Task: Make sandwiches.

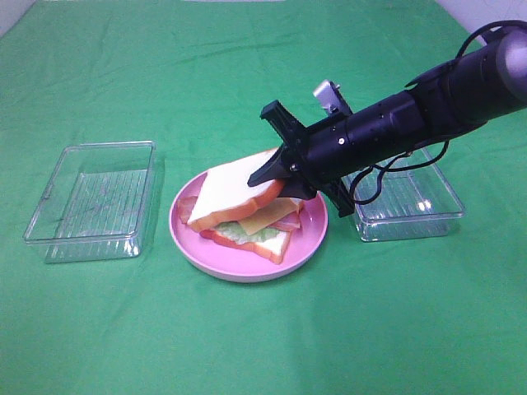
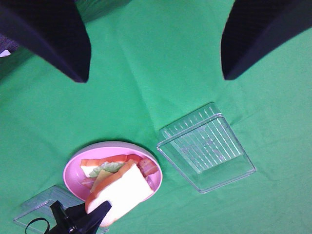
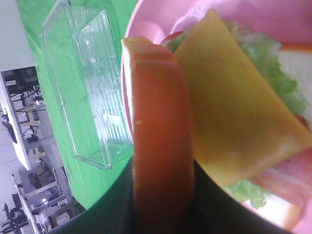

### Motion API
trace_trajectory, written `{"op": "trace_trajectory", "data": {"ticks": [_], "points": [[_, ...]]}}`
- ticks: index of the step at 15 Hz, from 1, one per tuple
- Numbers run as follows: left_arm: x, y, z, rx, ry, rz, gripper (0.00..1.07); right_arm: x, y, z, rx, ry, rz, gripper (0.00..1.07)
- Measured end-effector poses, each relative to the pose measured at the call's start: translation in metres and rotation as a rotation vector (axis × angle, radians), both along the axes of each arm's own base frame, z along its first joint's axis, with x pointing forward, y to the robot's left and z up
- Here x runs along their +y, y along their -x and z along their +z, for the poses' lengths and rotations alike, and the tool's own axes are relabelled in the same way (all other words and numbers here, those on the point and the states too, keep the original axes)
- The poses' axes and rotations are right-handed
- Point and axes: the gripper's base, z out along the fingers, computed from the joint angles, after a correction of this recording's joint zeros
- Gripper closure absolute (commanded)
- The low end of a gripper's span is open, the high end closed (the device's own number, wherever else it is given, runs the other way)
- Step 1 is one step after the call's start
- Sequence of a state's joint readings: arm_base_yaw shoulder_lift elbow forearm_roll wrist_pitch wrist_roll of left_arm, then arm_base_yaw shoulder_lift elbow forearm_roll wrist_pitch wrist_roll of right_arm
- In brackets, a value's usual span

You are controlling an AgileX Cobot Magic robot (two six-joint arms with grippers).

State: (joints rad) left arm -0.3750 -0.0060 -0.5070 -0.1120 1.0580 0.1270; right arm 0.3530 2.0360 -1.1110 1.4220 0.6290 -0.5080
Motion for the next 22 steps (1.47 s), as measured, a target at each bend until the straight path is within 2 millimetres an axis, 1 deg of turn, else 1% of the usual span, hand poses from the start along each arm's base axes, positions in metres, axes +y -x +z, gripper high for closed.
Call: {"op": "trace_trajectory", "data": {"ticks": [1, 2, 3, 4, 5, 6, 7, 12, 13, 15, 16, 19, 20, 21, 22], "points": [[0.0, 0.0, 0.0, 0.0, 0.0, 0.0, 0.35, 0.0, 0.0, 0.0, 0.001, 0.001, -0.001, 1.07], [0.0, 0.0, 0.0, 0.0, 0.0, 0.0, 0.35, 0.0, 0.0, -0.001, 0.0, 0.003, 0.002, 1.0], [0.0, 0.0, 0.0, 0.0, 0.0, 0.0, 0.35, 0.0, 0.0, -0.001, -0.003, 0.01, 0.008, 0.88], [0.0, 0.0, 0.0, 0.0, 0.0, 0.0, 0.35, -0.001, 0.001, -0.002, -0.008, 0.023, 0.023, 0.57], [0.0, 0.0, 0.0, 0.0, 0.0, 0.0, 0.35, -0.001, 0.002, -0.002, -0.011, 0.03, 0.031, 0.51], [0.0, 0.0, 0.0, 0.0, 0.0, 0.0, 0.35, -0.001, 0.002, -0.002, -0.011, 0.032, 0.034, 0.39], [0.0, 0.0, 0.0, 0.0, 0.0, 0.0, 0.35, -0.002, 0.002, -0.003, -0.015, 0.044, 0.05, 0.34], [0.0, 0.0, 0.0, 0.0, 0.0, 0.0, 0.35, -0.008, 0.009, -0.004, -0.022, 0.149, 0.144, 0.34], [0.0, 0.0, 0.0, 0.0, 0.0, 0.0, 0.35, -0.012, 0.012, -0.008, -0.019, 0.214, 0.192, 0.34], [0.0, 0.0, 0.0, 0.0, 0.0, 0.0, 0.35, -0.015, 0.014, -0.007, -0.034, 0.254, 0.226, 0.34], [0.0, 0.0, 0.0, 0.0, 0.0, 0.0, 0.35, -0.017, 0.014, -0.003, -0.059, 0.275, 0.245, 0.34], [0.0, 0.0, 0.0, 0.0, 0.0, 0.0, 0.35, -0.022, 0.016, 0.02, -0.162, 0.33, 0.293, 0.34], [0.0, 0.0, 0.0, 0.0, 0.0, 0.0, 0.35, -0.025, 0.018, 0.033, -0.215, 0.358, 0.318, 0.34], [0.0, 0.0, 0.0, 0.0, 0.0, 0.0, 0.35, -0.03, 0.022, 0.051, -0.287, 0.406, 0.354, 0.34], [0.0, 0.0, 0.0, 0.0, 0.0, 0.0, 0.35, -0.032, 0.023, 0.057, -0.301, 0.426, 0.362, 0.34]]}}
